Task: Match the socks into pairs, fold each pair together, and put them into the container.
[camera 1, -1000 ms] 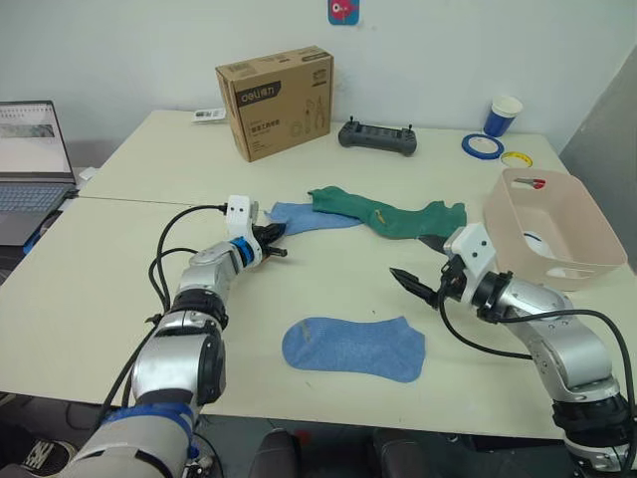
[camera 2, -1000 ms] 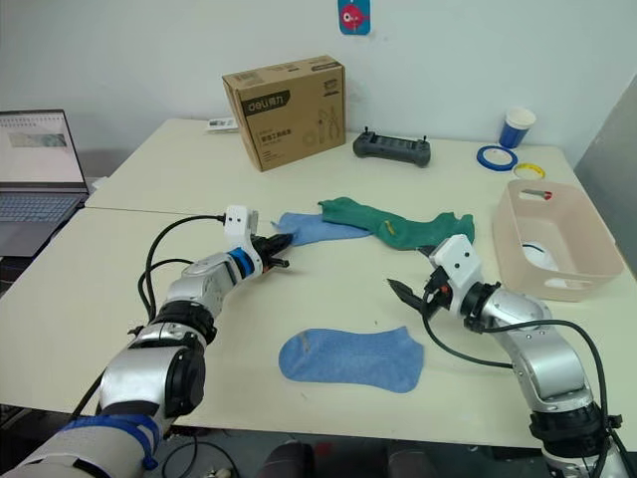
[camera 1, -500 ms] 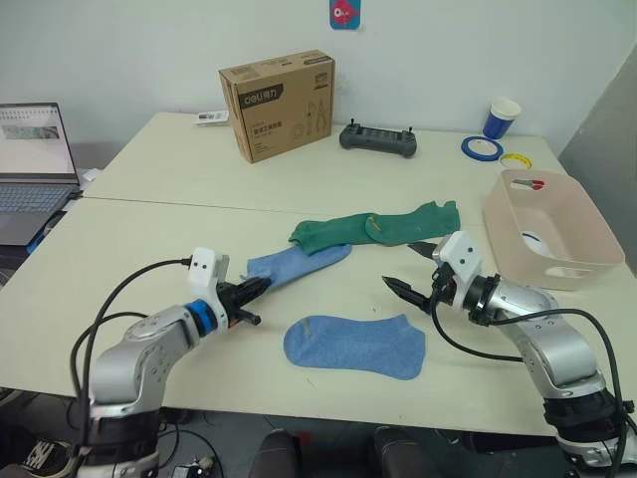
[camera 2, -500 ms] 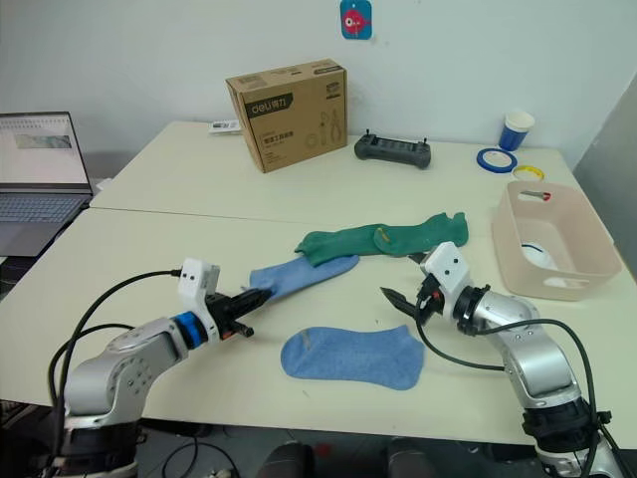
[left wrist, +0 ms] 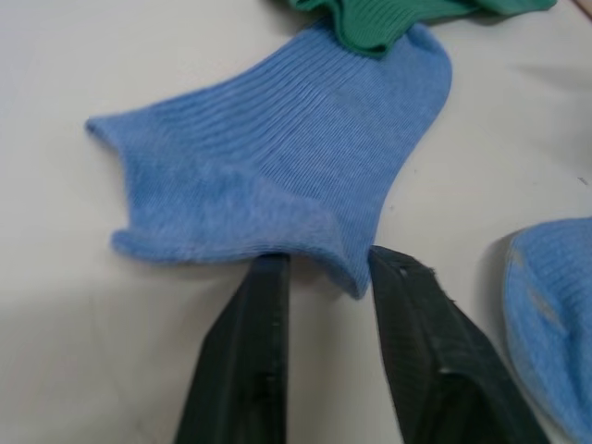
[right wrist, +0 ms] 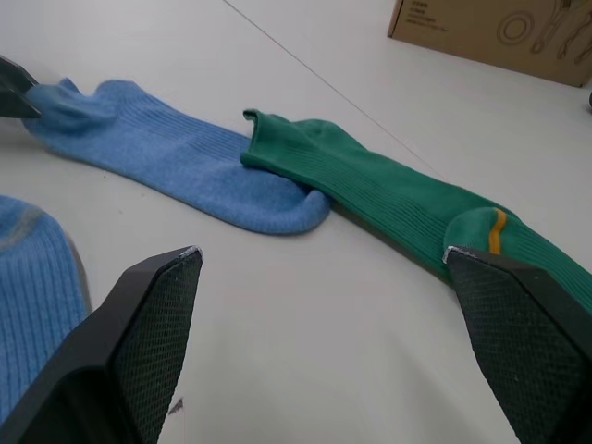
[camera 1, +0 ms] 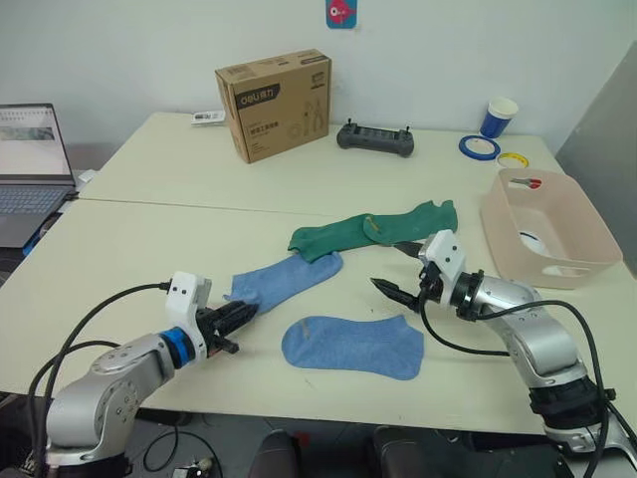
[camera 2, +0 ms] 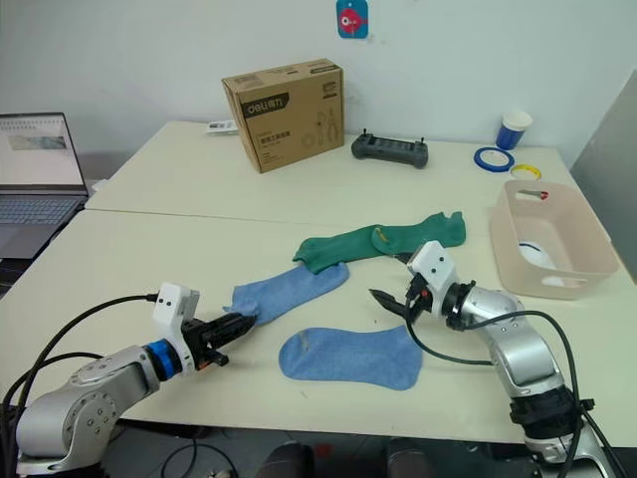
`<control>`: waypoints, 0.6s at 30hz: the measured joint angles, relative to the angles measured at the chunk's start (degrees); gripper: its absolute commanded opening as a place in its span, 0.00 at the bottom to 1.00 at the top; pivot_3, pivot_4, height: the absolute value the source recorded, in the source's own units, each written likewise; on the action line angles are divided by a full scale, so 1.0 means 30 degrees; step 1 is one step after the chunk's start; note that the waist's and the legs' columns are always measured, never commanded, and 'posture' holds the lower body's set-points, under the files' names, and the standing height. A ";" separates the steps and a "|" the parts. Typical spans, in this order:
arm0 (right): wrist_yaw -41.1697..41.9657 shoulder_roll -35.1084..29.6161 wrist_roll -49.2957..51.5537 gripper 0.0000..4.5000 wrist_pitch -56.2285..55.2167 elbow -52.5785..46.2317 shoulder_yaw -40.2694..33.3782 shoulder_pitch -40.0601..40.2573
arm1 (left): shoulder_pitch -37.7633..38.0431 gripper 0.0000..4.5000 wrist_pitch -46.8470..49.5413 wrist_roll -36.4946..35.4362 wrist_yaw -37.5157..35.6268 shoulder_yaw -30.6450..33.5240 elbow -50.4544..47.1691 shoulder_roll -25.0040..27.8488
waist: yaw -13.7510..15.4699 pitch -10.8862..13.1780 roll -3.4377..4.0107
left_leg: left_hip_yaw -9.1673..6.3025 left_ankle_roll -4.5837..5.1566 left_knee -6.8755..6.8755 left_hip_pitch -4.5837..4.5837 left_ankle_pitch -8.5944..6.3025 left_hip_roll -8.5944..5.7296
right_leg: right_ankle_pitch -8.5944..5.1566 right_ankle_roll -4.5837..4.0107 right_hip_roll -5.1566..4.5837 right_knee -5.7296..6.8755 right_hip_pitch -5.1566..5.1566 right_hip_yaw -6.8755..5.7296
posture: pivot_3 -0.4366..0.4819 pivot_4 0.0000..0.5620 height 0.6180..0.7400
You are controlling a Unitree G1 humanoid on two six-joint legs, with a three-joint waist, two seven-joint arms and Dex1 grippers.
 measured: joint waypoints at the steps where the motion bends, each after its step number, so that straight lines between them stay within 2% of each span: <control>1: -0.0025 0.0105 -0.0129 1.00 0.0236 0.0341 0.0217 -0.0348 | 0.0092 0.43 0.0068 -0.0037 0.0070 0.0106 0.0001 0.0033 | -0.0008 0.0000 0.0000 | -0.0001 0.0000 0.0001 0.0001 0.0000 0.0000 | -0.0004 0.0008 0.0001 0.0000 0.0000 -0.0001 | 0.48 0.27 1.00; 8: -0.0401 0.2920 -0.0690 1.00 0.3422 0.3227 0.2086 -0.3566 | 0.0112 0.43 0.0020 -0.0723 0.1159 0.0663 -0.0019 -0.0323 | -0.0153 -0.0002 -0.0003 | -0.0001 0.0000 -0.0009 0.0007 0.0000 0.0004 | 0.0041 -0.0065 0.0001 -0.0001 0.0000 -0.0005 | 0.48 0.27 1.00; 12: -0.1234 0.4819 -0.0664 1.00 0.5166 0.4597 0.2137 -0.4534 | 0.0768 0.43 -0.0505 -0.0808 0.1093 0.1380 -0.0044 -0.0097 | -0.0234 -0.0002 -0.0005 | -0.0011 -0.0001 -0.0029 0.0003 -0.0001 0.0009 | 0.0040 -0.0070 0.0002 -0.0001 -0.0008 -0.0017 | 0.48 0.27 1.00; 18: -0.1973 0.6165 -0.1500 1.00 0.5284 0.7446 0.2686 -0.5581 | -0.0444 0.43 -0.2122 0.0368 0.1090 0.0618 0.1301 0.0637 | -0.0143 -0.0003 -0.0004 | 0.0012 -0.0002 -0.0003 0.0002 0.0000 -0.0005 | 0.0042 -0.0064 -0.0004 -0.0011 -0.0003 -0.0005 | 0.48 0.27 1.00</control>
